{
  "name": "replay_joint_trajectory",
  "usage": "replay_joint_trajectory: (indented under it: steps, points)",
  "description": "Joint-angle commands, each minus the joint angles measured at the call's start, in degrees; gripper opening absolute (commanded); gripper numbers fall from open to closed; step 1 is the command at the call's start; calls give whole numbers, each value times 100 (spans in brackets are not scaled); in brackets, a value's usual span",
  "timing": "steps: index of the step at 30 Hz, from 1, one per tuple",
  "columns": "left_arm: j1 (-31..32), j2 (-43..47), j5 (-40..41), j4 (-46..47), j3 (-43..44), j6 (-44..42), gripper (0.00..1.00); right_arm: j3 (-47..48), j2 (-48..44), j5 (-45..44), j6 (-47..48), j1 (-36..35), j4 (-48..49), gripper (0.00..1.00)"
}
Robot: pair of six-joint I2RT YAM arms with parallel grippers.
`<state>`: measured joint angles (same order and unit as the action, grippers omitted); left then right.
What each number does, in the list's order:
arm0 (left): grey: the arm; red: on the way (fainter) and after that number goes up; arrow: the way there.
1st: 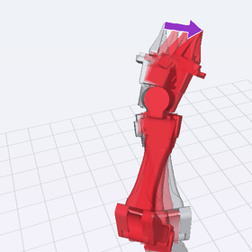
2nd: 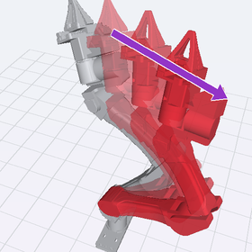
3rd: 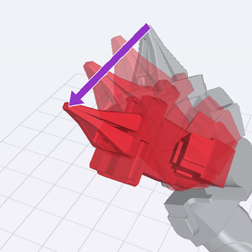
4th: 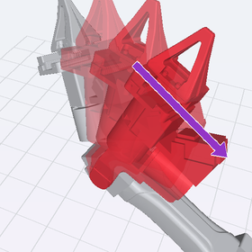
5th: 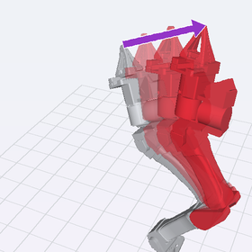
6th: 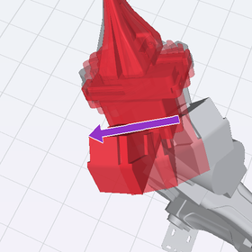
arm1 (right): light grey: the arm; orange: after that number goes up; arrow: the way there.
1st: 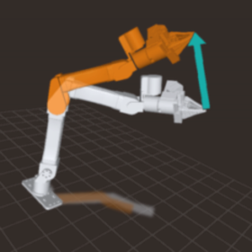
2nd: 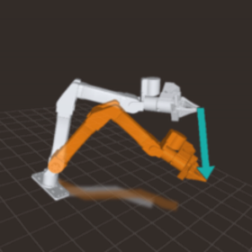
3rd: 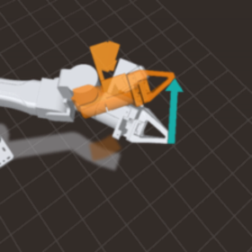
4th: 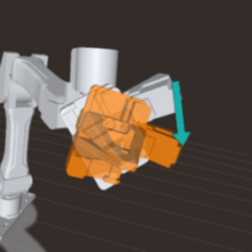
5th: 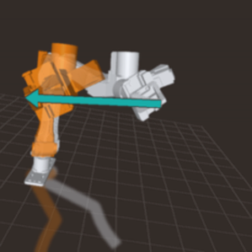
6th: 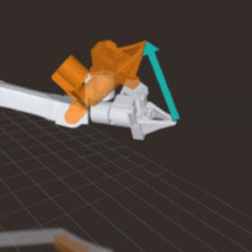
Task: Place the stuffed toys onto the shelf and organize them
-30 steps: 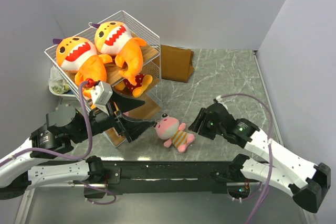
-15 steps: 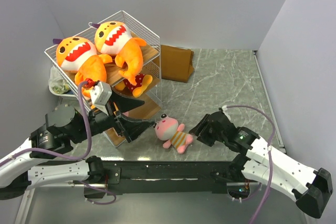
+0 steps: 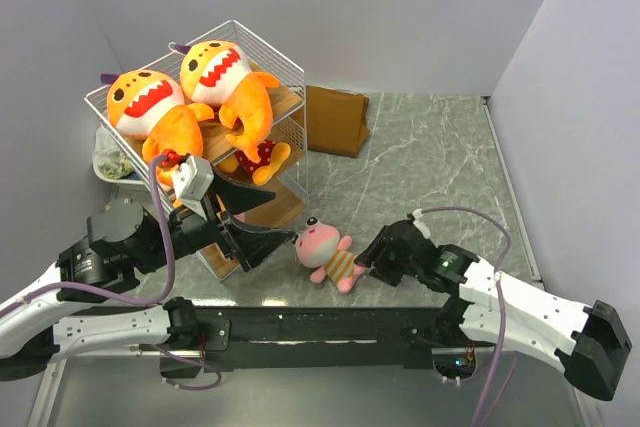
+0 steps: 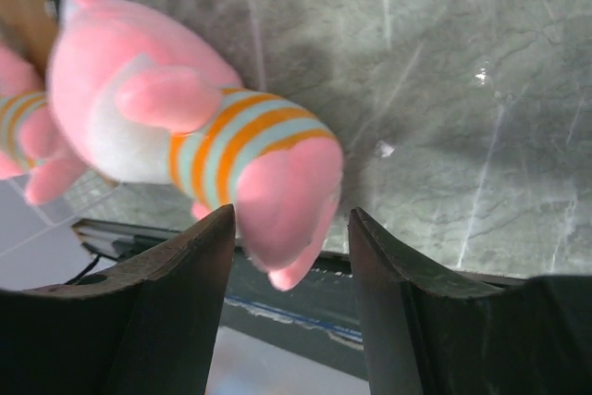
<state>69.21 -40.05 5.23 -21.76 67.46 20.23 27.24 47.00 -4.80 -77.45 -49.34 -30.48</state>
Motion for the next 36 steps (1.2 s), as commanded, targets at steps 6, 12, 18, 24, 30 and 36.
replay_joint_trajectory:
  steps: [6,12,18,24,30,36]
  points:
    - [22,41,-5,225,-66,-1,96,-544,380,-382,-86,-216,1428,45]
    - [22,85,-40,242,-102,60,96,-685,-41,-223,-95,-357,2123,0]
    - [22,121,-31,444,-181,60,96,-545,1,-312,2,-489,3010,0]
    - [22,6,-93,330,21,86,96,26,827,-144,283,-515,3601,0]
    - [22,103,-84,321,13,95,96,624,1276,-127,564,-506,3681,0]
    - [22,129,-66,339,-49,51,96,853,1417,-215,670,-506,3812,0]
